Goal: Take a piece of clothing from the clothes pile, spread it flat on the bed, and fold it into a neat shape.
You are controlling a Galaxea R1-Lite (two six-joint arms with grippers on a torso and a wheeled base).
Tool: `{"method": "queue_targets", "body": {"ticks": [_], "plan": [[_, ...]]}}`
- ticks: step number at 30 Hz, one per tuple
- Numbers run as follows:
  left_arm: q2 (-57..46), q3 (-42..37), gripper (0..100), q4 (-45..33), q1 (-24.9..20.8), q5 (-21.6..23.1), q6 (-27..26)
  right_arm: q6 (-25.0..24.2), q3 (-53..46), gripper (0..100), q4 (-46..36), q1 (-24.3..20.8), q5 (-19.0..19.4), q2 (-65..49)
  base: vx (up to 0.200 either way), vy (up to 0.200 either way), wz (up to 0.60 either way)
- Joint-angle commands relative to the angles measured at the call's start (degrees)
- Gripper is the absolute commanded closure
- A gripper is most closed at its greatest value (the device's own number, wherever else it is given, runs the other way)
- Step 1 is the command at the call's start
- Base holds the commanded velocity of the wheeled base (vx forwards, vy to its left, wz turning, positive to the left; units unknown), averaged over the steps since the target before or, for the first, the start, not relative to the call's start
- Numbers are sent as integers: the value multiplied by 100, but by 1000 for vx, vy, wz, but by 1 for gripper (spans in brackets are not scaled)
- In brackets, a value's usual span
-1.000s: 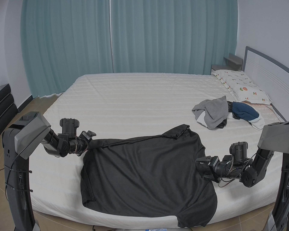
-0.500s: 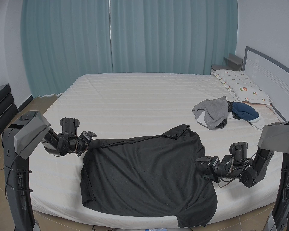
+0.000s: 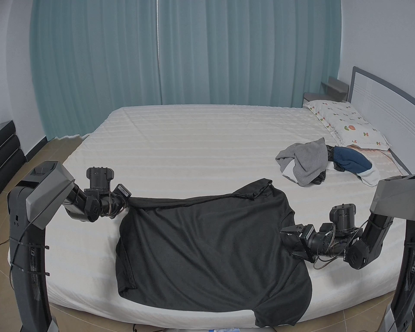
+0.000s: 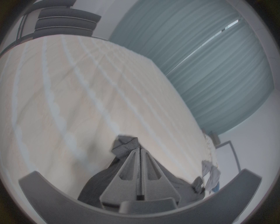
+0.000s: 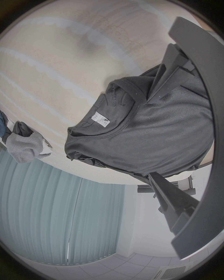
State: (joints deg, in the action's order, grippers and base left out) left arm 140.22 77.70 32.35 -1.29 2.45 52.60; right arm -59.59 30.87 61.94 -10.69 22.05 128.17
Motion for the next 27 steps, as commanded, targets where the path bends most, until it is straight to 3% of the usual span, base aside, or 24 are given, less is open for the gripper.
{"method": "queue_targets", "body": {"ticks": [1,9,18,19,27], "plan": [[261,412,100,342,15,-78,338,0,7,0,2,-3,1,15,0,0,0],[1043,1370,100,535,33,-245,453,0,7,0,2,-3,1,15,0,0,0],[990,1282,100,931,33,-280,488,0,7,0,2,-3,1,15,0,0,0],[981,1256,0,975,33,-280,497,0,7,0,2,-3,1,15,0,0,0],[885,1115,0,1106,68,-271,637,-27,33,0,11,32,18,-12,0,0,0]]}}
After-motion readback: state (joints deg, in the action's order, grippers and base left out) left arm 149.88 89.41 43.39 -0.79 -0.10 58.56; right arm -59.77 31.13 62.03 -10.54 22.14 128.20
